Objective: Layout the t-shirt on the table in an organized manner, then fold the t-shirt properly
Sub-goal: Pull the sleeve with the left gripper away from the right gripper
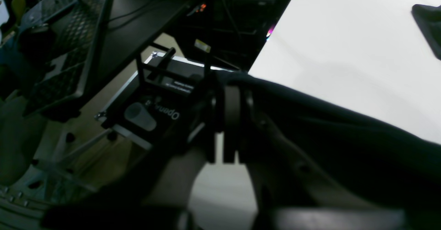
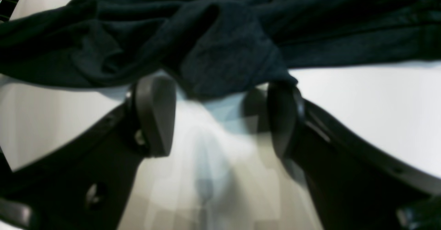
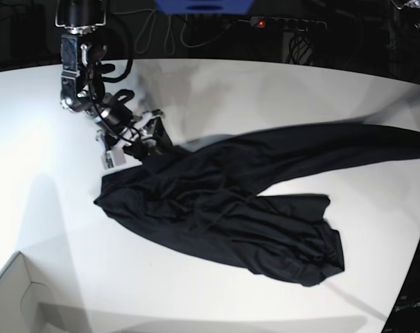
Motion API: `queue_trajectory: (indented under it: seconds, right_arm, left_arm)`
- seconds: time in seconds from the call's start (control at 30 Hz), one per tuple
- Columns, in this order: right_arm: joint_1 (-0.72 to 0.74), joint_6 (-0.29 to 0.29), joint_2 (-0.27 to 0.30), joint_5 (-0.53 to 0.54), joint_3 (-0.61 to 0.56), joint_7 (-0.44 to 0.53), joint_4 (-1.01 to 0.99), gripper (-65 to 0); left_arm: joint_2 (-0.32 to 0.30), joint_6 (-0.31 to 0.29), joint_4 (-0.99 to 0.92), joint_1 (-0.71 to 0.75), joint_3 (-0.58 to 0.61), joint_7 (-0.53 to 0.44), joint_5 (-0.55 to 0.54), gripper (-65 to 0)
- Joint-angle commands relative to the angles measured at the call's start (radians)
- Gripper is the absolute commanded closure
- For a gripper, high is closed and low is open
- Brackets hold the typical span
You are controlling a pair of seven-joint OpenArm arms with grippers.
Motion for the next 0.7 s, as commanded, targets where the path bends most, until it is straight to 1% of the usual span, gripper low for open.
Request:
queue_trajectory:
  seconds: [0.0, 0.07, 0.13, 0.17, 0.2, 0.23, 0.3, 0.37, 0.4, 0.47, 0.53, 0.67]
  right_arm:
    - [0.015, 0.002, 0.007, 0.006, 0.004, 0.011, 0.009, -42.1]
    - [0.016, 0.002, 0.007, 0.006, 0.004, 0.011, 0.003, -41.9]
    - [0.024, 0.004, 0.007, 0.008, 0.004, 0.011, -0.003, -40.0]
    - [0.036, 0.005, 0.007, 0.008, 0.002, 0.011, -0.005, -38.1]
    - [0.048, 0.005, 0.007, 0.008, -0.001, 0.011, -0.017, -34.8]
    - [0.058, 0.005, 0.007, 0.008, -0.001, 0.011, -0.024, -31.0]
    - [0.073, 0.005, 0.007, 0.008, 0.002, 0.007, -0.04, -20.3]
    - [0.079, 0.005, 0.01, 0.008, 0.004, 0.007, -0.044, -8.1]
    - [0.079, 0.005, 0.023, 0.008, 0.004, 0.007, -0.04, -1.2]
    - [0.064, 0.005, 0.052, 0.014, 0.005, 0.004, -0.018, 0.0]
    - [0.007, 0.005, 0.079, 0.014, 0.038, 0.011, 0.037, 0.0]
    - [-0.09, 0.005, 0.075, 0.014, 0.182, 0.011, 0.152, 0.0]
  left_arm:
    - [-0.02, 0.008, 0.015, -0.002, -0.005, -0.026, -0.011, -0.1]
    - [-0.018, 0.008, 0.015, -0.001, -0.005, -0.026, -0.011, -0.1]
    - [-0.018, 0.008, 0.015, 0.002, -0.005, -0.026, -0.011, -0.1]
    - [-0.018, 0.008, 0.015, 0.004, -0.005, -0.026, -0.011, -0.1]
    - [-0.016, 0.008, 0.015, 0.006, -0.005, -0.026, -0.011, -0.1]
    - [-0.016, 0.008, 0.015, 0.006, -0.005, -0.026, -0.011, -0.1]
    - [-0.01, 0.008, 0.015, 0.009, -0.005, -0.026, -0.011, -0.1]
    - [0.002, 0.008, 0.015, 0.009, -0.007, -0.026, -0.011, -0.1]
    - [0.005, 0.008, 0.015, 0.009, -0.007, -0.026, -0.011, -0.1]
    - [0.01, 0.008, 0.015, 0.01, -0.005, -0.026, -0.011, -0.1]
    - [0.031, 0.008, 0.015, 0.01, -0.005, -0.026, -0.011, -0.1]
    - [0.057, 0.008, 0.015, 0.01, -0.005, -0.026, -0.011, -0.1]
